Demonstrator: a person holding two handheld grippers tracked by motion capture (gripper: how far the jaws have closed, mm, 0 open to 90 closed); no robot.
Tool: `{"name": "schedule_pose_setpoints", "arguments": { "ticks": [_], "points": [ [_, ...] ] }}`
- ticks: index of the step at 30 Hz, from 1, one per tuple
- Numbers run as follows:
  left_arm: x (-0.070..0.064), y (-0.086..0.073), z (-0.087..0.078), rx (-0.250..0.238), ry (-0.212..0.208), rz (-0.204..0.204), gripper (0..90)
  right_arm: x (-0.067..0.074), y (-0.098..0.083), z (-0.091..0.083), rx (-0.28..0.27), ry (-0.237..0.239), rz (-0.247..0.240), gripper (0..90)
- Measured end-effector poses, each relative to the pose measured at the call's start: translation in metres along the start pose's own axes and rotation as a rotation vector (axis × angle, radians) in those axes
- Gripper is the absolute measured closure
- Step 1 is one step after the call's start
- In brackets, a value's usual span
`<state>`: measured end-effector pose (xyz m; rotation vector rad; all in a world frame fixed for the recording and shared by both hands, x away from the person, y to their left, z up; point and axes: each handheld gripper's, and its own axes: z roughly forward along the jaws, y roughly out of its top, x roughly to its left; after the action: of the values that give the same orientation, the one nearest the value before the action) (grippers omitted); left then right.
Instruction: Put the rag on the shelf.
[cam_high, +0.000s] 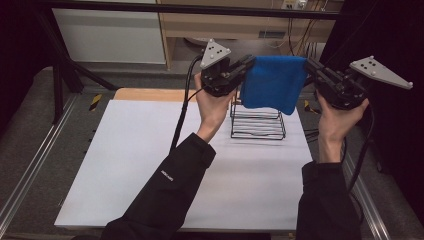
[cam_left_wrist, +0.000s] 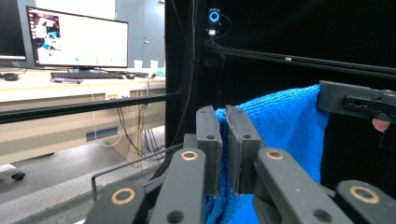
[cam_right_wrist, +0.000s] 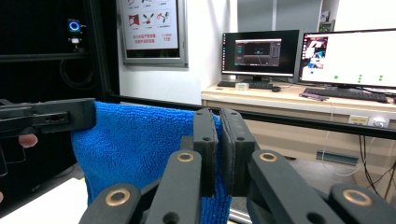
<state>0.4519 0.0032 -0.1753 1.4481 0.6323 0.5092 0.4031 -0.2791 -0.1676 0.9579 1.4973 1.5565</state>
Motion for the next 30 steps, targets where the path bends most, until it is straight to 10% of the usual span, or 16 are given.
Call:
{"name": "schedule_pose_setpoints", "arguments": {
  "ticks": [30],
  "points": [
    [0.024, 0.031, 0.045, -0.028, 0.044, -0.010, 84.5, -0.030, 0.035, 0.050, -0.008, -0.047, -0.019, 86.1]
  ]
}}
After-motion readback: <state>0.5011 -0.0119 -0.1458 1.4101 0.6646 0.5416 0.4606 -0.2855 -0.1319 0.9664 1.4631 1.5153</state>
